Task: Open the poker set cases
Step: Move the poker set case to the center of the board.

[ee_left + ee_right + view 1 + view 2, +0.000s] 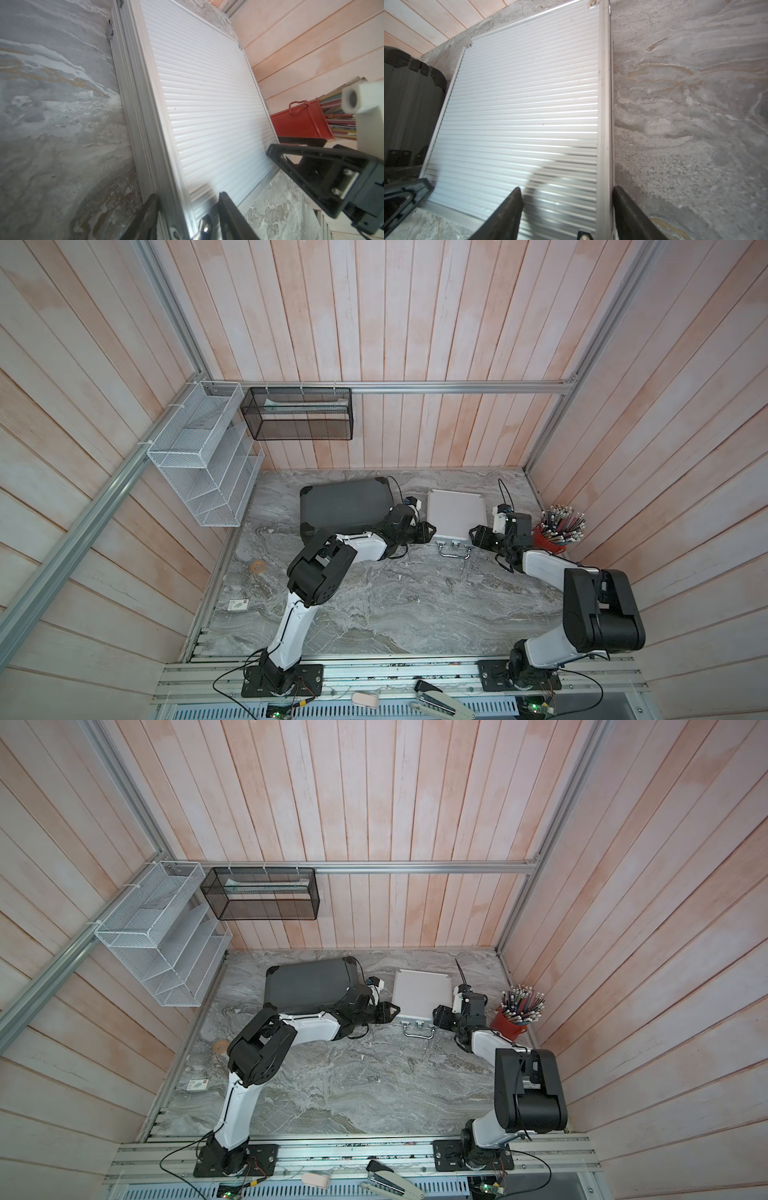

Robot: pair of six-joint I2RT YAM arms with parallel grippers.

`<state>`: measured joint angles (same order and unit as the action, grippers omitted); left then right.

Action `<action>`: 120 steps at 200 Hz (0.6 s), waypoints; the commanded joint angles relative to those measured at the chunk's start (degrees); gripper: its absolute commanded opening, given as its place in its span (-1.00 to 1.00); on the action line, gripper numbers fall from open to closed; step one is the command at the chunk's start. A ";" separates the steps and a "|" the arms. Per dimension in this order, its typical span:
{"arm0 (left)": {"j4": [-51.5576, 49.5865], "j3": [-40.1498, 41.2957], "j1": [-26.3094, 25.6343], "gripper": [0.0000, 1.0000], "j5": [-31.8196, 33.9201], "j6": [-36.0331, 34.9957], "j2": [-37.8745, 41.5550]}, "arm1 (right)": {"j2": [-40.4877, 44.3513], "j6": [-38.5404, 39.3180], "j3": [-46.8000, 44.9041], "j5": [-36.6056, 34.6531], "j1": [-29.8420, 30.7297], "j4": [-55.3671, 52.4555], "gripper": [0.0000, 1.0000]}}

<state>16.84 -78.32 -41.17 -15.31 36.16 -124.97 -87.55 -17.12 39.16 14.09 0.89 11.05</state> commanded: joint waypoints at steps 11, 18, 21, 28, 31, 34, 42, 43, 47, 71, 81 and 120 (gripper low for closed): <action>-0.05 2.22 -2.16 0.04 -0.98 0.05 2.12 | -0.65 0.36 -0.51 6.49 1.56 -0.11 0.50; -0.14 2.28 -2.03 0.05 -0.63 -0.03 2.25 | -0.53 0.14 -0.77 6.48 0.99 0.00 0.52; -0.07 2.26 -2.03 0.05 -0.51 -0.04 2.31 | -0.45 0.02 -0.90 6.40 0.81 0.07 0.53; -0.17 2.30 -1.83 0.07 -0.15 -0.04 2.52 | -0.07 -0.23 -1.33 6.48 0.21 0.13 0.56; -0.22 2.30 -1.75 0.08 0.02 -0.04 2.60 | 0.11 -0.36 -1.57 6.37 -0.07 0.27 0.58; -0.23 2.38 -1.65 0.09 0.22 -0.04 2.61 | 0.29 -0.51 -1.73 6.35 -0.30 0.31 0.59; -0.23 2.63 -1.36 0.13 0.87 -0.04 2.99 | 1.11 -0.77 -2.39 6.11 -1.14 0.55 0.62; -0.27 2.64 -1.37 0.14 0.93 0.00 3.11 | 1.22 -0.83 -2.54 6.03 -1.28 0.59 0.63; -0.23 2.78 -1.34 0.17 1.47 -0.04 3.34 | 1.74 -0.99 -2.93 5.97 -1.71 0.79 0.65; -0.07 3.75 -1.34 0.37 4.99 -1.25 5.36 | 5.81 -1.82 -6.04 4.75 -4.53 2.06 0.73; 0.07 4.17 -1.34 0.44 6.19 -1.56 6.15 | 7.58 -1.88 -7.26 4.25 -5.22 2.18 0.76; 3.01 7.25 -2.66 0.71 10.30 -2.65 9.17 | 13.00 -4.39 -12.25 5.54 -5.62 2.38 0.76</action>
<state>17.04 -73.21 -42.68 -9.06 35.07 -118.78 -77.12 -19.29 29.74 17.93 -4.56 12.62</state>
